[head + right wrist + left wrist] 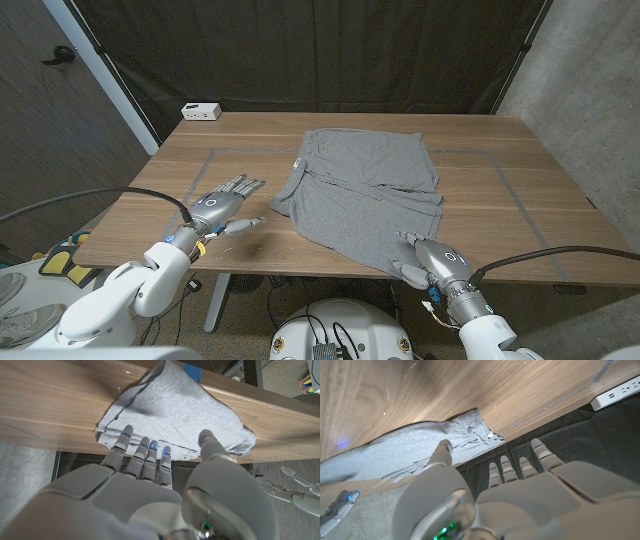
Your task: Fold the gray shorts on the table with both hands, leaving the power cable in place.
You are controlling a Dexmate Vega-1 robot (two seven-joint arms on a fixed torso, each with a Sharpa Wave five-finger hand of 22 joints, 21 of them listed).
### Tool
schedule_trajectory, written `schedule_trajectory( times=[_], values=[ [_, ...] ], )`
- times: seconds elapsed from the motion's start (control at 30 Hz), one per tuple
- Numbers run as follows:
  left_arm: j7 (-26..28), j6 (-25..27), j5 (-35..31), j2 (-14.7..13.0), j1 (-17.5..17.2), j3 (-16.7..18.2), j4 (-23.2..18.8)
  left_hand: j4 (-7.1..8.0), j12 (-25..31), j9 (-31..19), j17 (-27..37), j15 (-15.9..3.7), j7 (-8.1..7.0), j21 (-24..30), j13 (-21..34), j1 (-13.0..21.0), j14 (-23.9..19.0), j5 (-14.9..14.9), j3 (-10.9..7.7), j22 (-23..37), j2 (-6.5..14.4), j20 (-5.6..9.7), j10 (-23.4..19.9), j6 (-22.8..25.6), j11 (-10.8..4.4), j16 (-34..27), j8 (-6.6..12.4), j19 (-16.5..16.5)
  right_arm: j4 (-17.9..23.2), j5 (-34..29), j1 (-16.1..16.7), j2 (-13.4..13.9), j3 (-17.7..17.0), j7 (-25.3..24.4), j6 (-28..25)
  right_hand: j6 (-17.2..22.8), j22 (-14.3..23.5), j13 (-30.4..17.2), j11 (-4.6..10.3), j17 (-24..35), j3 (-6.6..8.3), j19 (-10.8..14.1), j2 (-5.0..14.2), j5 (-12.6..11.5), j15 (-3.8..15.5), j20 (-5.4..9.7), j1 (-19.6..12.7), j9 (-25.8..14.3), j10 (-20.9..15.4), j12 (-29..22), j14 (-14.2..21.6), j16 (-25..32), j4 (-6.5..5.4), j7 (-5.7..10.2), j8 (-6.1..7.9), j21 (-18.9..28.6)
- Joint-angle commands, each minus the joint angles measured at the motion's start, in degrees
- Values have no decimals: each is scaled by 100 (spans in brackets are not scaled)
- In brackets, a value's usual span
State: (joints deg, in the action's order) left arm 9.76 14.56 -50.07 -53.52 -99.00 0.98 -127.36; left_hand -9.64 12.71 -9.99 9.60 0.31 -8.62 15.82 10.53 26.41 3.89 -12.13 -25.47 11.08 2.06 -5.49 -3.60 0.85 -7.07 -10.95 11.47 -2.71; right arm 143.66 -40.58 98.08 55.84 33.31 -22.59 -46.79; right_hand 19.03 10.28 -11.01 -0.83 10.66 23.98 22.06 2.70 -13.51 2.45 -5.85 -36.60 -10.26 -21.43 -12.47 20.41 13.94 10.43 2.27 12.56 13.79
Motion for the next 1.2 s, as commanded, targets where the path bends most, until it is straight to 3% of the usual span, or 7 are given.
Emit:
schedule_trajectory(
  times=[0.03, 0.2, 0.3, 0.57, 0.9, 1.07, 1.2],
  values=[
    [65, 521, -624, -270, 332, -508, 119, -62, 46, -27, 12, -8, -10, 60, 15, 198, -129, -81, -23, 22, -20, -21, -95, 63, -3, -39, 23, -134, -123, -658, -176, -64, 509, 16, -423, 178, 16, -30, 53, 62, 0, 164, -68, -77, 261, 71, -234, -35, -211, -68, 205, 107, -1, 11, 68, 49],
    [96, 746, -879, -388, 546, -804, 194, -66, 54, -31, 19, -62, 15, 150, 21, 580, -501, -153, -12, 50, -133, 30, -232, 138, -5, -85, 25, -386, -157, -695, -190, -79, 545, 42, -447, 380, 23, -49, 69, 133, -38, 281, -145, -144, 355, 134, -471, -36, -413, -107, 393, 207, -16, 56, 104, 67],
    [167, 875, -1070, -449, 701, -1013, 278, -53, 86, -33, 28, -226, 29, 205, 27, 782, -730, -195, 15, 72, -208, 64, -379, 205, -1, -111, 26, -515, -153, -784, -257, -87, 621, 189, -530, 476, 26, -56, 47, 166, -65, 335, -179, -170, 406, 169, -555, -36, -495, -123, 478, 257, -23, 63, 122, 77],
    [89, 1160, -1406, -622, 1122, -1518, 391, -39, 97, -38, 41, -248, 59, 262, 36, 1060, -982, -270, 53, 98, -284, 39, -507, 314, 15, -123, 31, -632, -281, -993, -470, -162, 795, 446, -656, 572, 32, -70, 167, 228, -163, 312, -317, -220, 495, 217, -698, -36, -578, -122, 541, 320, -38, 151, 118, 47],
    [303, 1292, -1596, -657, 1625, -2045, 638, -1, 157, -48, 55, -376, -44, 347, 46, 1477, -1279, -417, 87, 133, -305, 87, -825, 550, -180, -125, 58, -782, -379, -1012, -530, -212, 822, 512, -611, 752, 43, -95, 323, 343, -177, 330, -304, -332, 642, 322, -1125, -37, -743, -150, 667, 449, -21, 260, 123, 32],
    [297, 1295, -1625, -640, 1897, -2300, 741, 43, 182, -52, 69, -463, -75, 391, 50, 1554, -1422, -471, 94, 146, -267, 113, -945, 658, -198, -150, 74, -861, -360, -1046, -537, -218, 850, 609, -666, 770, 46, -103, 321, 392, -204, 345, -294, -359, 651, 341, -1236, -38, -763, -146, 673, 489, -44, 268, 104, 32],
    [300, 1330, -1658, -630, 2063, -2465, 831, 92, 220, -57, 86, -546, -139, 430, 56, 1634, -1561, -536, 102, 162, -204, 144, -1126, 865, -326, -165, 115, -910, -306, -946, -514, -176, 799, 691, -664, 763, 48, -110, 303, 431, -255, 330, -317, -371, 645, 329, -1270, -38, -754, -133, 650, 510, -70, 276, 81, 22]
  ],
)
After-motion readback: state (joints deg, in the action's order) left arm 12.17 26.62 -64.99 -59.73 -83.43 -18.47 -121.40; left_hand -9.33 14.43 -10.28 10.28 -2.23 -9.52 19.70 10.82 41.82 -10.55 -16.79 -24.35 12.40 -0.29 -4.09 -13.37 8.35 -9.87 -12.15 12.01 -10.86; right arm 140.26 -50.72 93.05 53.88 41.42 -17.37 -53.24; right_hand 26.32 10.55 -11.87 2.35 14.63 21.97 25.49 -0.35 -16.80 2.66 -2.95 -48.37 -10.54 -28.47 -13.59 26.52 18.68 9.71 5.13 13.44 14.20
